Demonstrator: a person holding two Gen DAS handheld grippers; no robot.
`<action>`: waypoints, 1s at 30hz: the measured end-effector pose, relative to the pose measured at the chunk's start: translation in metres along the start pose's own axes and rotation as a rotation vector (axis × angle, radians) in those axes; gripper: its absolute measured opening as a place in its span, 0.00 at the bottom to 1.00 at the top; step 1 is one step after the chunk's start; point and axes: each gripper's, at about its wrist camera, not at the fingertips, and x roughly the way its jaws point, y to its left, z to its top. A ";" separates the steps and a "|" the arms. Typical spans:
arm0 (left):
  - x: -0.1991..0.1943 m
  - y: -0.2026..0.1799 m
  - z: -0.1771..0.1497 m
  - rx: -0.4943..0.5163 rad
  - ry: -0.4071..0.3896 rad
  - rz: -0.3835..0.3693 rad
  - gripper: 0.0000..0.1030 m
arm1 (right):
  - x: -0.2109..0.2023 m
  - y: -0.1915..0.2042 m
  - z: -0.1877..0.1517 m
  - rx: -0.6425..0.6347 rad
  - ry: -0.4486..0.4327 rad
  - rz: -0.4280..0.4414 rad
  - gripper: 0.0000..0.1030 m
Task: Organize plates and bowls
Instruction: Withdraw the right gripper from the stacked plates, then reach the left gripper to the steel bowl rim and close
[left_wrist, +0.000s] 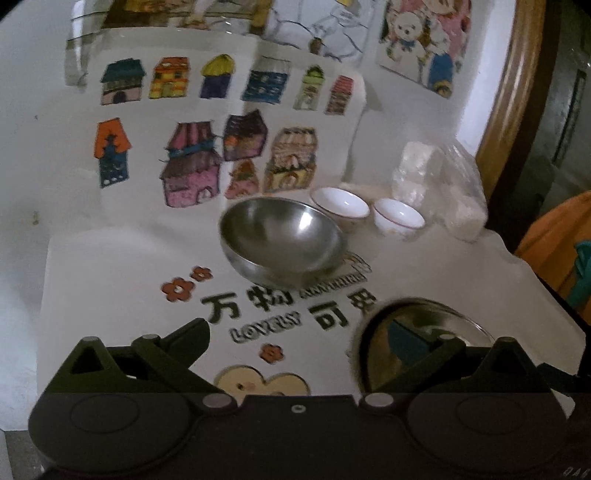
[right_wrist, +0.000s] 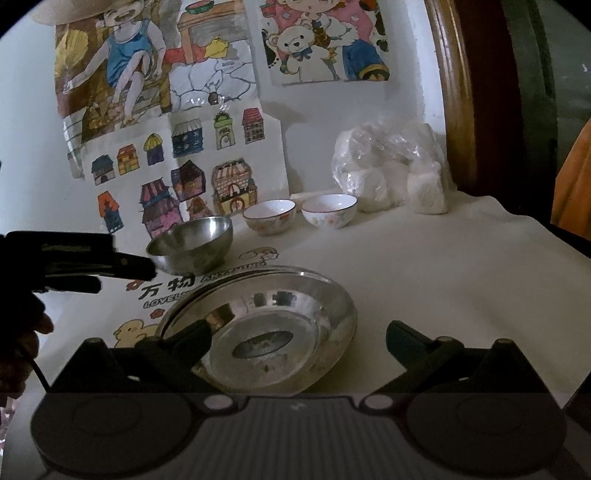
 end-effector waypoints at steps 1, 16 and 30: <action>0.001 0.004 0.002 -0.005 -0.005 0.004 0.99 | 0.002 0.000 0.002 -0.001 -0.001 -0.005 1.00; 0.034 0.057 0.040 -0.071 0.001 0.070 0.99 | 0.055 0.009 0.063 -0.119 0.029 0.058 1.00; 0.070 0.075 0.057 -0.178 0.043 0.097 0.99 | 0.136 0.048 0.102 -0.214 0.115 0.115 1.00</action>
